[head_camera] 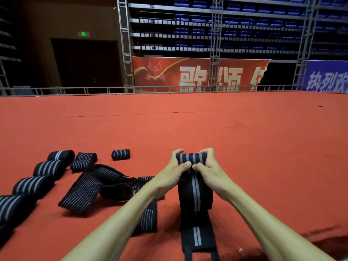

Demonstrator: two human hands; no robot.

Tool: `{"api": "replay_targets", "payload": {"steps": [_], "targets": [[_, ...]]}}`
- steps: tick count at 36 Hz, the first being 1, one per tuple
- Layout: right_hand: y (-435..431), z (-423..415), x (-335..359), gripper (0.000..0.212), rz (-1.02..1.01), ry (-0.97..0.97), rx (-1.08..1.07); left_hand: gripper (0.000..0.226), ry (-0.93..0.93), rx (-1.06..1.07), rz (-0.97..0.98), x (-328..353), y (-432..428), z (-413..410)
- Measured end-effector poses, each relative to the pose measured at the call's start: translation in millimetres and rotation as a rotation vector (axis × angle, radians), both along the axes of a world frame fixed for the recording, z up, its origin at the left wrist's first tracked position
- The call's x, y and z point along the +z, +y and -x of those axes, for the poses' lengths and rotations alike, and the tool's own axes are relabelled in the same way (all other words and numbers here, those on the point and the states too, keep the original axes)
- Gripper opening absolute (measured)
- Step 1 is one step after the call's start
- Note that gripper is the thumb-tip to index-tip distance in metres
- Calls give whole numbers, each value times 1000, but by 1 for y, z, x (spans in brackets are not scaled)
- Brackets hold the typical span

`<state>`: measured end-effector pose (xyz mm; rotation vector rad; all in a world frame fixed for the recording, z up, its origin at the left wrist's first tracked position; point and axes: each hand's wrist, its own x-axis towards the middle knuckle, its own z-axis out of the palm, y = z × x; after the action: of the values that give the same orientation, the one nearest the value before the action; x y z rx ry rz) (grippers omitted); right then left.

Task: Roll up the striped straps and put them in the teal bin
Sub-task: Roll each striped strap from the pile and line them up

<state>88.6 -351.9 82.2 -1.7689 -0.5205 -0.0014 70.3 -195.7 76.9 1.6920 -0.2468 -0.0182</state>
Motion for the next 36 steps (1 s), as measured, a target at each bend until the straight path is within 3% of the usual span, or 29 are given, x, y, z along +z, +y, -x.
{"api": "replay_targets", "payload": {"steps": [4, 8, 15, 22, 27, 32, 36], "targets": [[2, 2, -7, 25, 12, 1, 20, 29, 37, -63, 66, -5, 3, 5], [4, 1, -1, 27, 8, -14, 30, 31, -38, -75, 183, -5, 5, 4], [-3, 1, 9, 26, -156, 53, 101, 31, -307, 37, 44, 0, 8, 4], [-6, 4, 10, 31, -302, 278, 195, 39, -474, 92, -73, 1, 12, 2], [3, 2, 13, 60, -296, 329, 95, 44, -515, 112, -96, 3, 8, 0], [7, -1, 9, 23, -414, 281, 83, 42, -510, 91, -84, 6, 7, 1], [5, -3, 6, 16, -458, 263, 125, 42, -469, 76, -31, 5, 5, 2]]}}
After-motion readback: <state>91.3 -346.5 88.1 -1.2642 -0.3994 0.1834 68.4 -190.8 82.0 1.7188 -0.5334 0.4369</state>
